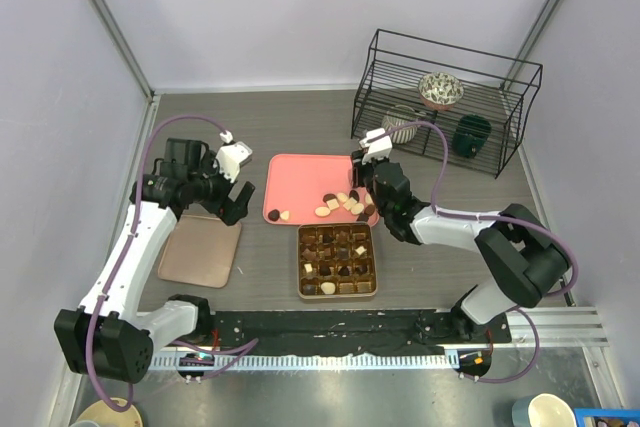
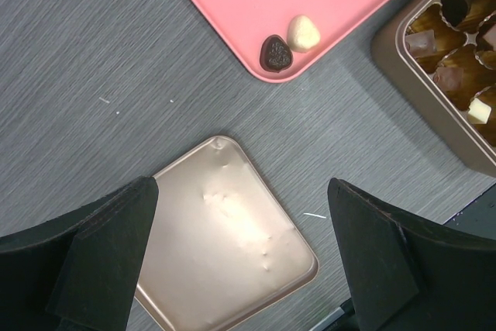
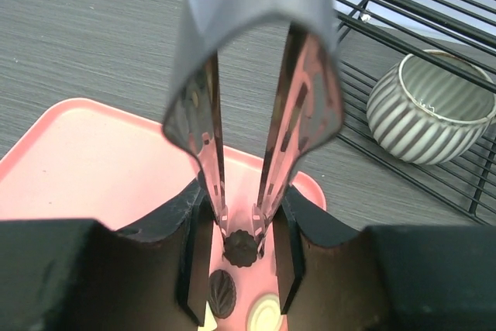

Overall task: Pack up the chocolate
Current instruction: Place the fake chocolate in the packing box.

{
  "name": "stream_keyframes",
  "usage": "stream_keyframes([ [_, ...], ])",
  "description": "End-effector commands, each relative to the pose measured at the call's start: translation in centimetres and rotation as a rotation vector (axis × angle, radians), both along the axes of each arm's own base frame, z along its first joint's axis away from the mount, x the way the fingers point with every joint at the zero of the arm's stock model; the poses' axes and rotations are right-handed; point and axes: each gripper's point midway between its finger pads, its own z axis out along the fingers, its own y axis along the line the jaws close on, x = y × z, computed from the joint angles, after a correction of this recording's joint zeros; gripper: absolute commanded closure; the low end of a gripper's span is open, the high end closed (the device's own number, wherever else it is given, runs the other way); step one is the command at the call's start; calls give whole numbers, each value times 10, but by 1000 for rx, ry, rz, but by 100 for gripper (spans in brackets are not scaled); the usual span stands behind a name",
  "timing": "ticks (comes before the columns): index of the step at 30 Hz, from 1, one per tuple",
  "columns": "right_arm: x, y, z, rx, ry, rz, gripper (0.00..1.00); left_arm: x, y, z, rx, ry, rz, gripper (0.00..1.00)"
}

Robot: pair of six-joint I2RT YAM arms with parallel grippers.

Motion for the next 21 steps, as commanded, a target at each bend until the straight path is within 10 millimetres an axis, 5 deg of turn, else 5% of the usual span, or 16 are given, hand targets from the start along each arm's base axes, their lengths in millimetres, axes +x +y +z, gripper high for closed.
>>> stream_keyframes([
  [1,-1,-4,29,53,-61,-13,65,4,-2,11,-14,-46,-21,4],
  [6,-5,-3,67,60,-100,16,67,2,0,8,-6,-42,-13,4],
  [8,-15,-4,98,106,-135,46,68,3,1,6,-4,-36,-6,4],
  [14,-67,6,157,162,-159,191,71,8,2,-4,5,-14,15,4],
  [21,-153,33,142,117,-11,374,72,11,4,-9,6,-6,37,4],
])
